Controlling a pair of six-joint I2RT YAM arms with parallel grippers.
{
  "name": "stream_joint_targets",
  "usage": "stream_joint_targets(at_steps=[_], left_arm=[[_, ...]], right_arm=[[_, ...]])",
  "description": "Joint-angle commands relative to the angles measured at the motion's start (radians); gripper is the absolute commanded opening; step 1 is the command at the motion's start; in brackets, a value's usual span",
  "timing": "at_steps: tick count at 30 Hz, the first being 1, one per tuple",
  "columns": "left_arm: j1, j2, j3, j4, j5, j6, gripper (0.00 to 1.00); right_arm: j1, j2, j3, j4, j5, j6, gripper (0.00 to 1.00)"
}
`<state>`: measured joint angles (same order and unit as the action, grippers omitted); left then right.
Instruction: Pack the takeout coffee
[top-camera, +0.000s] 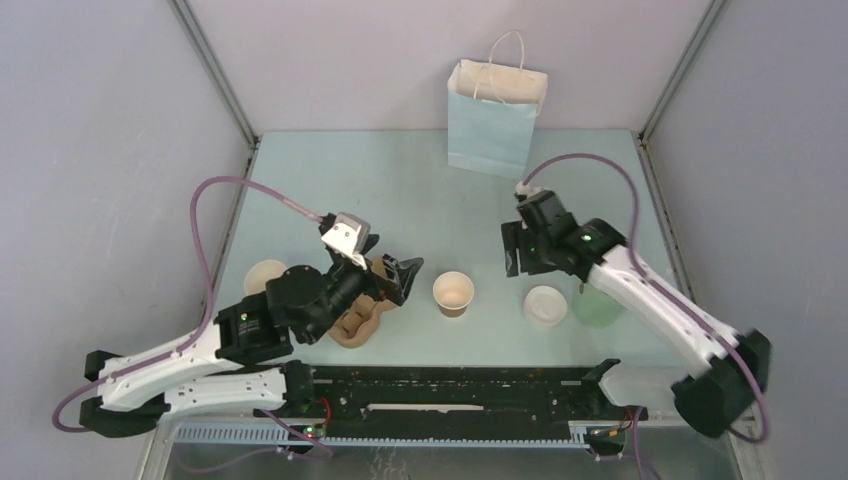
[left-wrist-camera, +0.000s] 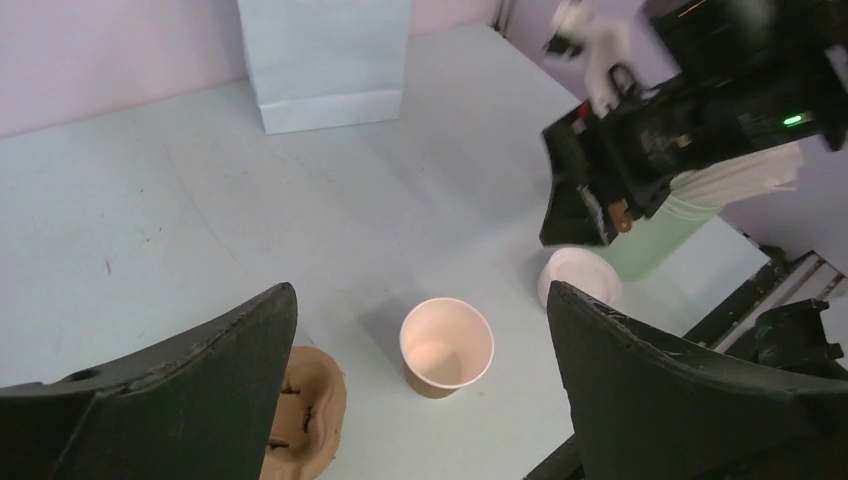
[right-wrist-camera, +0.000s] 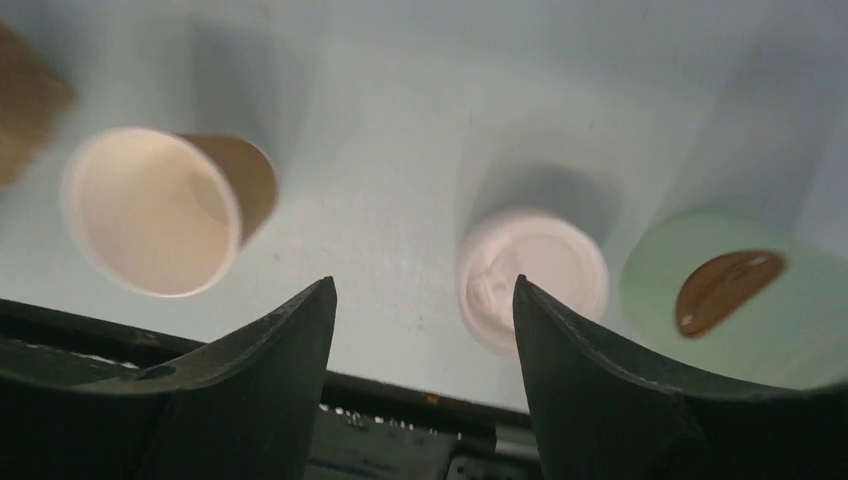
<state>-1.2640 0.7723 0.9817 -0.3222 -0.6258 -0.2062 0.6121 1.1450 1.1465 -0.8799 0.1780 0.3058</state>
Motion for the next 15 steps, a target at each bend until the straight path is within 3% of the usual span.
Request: stream_joint_targets(at_steps=[1,6,13,15], left_arm=[[0.006,-0.028,-0.078,0.049,-0.051,-0.027,0.99],[0.006,-0.019,-0.076,0.025,-0.054,-0.003,0.99],[0.008,0.011,-0.072,0.024,-0.038,0.025,0.99],[0.007,0.009,-0.079,0.023,-0.044,0.024,1.0]], right_arm=[[-0.004,0.108,-0.044,-0.131,-0.031,0.132,0.71],[-0.04,0.151,-0.145,-0.061,-0.14,0.164,0.56],[-0.04,0.197,-0.164,-0.015,-0.099,0.157,0.37],[-0.042,0.202,-0.174,-0.006,-0.087,0.153,0.36]])
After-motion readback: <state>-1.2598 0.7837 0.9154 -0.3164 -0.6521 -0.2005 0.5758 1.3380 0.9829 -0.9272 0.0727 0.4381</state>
